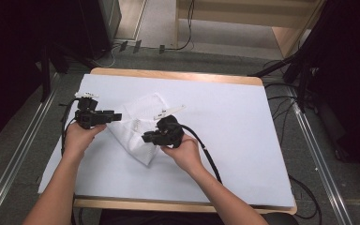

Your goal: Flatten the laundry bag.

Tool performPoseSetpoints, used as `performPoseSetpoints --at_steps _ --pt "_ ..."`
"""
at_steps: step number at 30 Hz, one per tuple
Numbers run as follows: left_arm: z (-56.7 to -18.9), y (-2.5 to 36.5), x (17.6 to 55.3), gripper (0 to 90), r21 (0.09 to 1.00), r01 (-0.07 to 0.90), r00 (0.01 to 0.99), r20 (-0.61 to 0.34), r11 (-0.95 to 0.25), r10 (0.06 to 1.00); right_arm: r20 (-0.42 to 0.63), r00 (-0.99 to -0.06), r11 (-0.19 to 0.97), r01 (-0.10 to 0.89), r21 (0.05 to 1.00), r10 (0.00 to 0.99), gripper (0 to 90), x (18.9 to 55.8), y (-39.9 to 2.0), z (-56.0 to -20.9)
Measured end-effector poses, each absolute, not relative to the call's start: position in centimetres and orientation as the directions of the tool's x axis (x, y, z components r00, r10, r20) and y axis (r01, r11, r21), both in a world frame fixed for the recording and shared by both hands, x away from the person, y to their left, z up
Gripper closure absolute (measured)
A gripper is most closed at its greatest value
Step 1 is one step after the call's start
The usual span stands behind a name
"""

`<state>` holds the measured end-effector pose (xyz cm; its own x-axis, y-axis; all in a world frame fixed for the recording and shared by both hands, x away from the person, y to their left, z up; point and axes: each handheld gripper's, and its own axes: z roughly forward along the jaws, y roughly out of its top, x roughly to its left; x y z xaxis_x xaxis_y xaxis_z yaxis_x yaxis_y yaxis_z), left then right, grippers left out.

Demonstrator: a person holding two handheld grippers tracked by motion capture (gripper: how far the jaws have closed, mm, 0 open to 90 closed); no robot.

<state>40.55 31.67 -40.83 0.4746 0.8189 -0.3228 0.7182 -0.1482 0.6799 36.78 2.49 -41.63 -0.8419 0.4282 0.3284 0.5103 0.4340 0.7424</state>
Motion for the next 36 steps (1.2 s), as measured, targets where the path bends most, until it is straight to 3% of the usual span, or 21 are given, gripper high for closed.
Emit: performPoseSetpoints --at_steps 5,13,19,26,31,36 --pt "-41.7 30.7 40.8 49.9 0.659 0.730 0.489 -0.317 -0.182 0.813 0.326 -0.852 0.457 0.500 0.736 0.409 79.2 36.3 3.1 -42.0" --pt "-42.5 30.2 41.1 50.3 0.631 0.746 0.489 -0.299 -0.215 0.819 0.322 -0.856 0.430 0.488 0.760 0.404 62.4 35.9 1.9 -40.0" --pt "-41.9 30.9 40.7 50.1 0.650 0.735 0.482 -0.305 -0.190 0.821 0.306 -0.859 0.388 0.468 0.794 0.411 59.9 35.8 0.3 -38.0" --pt "-40.8 31.7 40.3 49.9 0.665 0.725 0.474 -0.292 -0.180 0.831 0.292 -0.846 0.370 0.472 0.800 0.447 68.4 36.7 -1.7 -37.3" --pt "-41.2 31.9 40.2 49.9 0.652 0.736 0.465 -0.289 -0.184 0.837 0.284 -0.831 0.368 0.483 0.795 0.478 84.7 37.6 -2.9 -38.0" --pt "-41.3 32.2 40.0 49.9 0.655 0.734 0.462 -0.289 -0.178 0.839 0.286 -0.801 0.373 0.519 0.769 0.526 88.4 39.0 -4.0 -39.7"
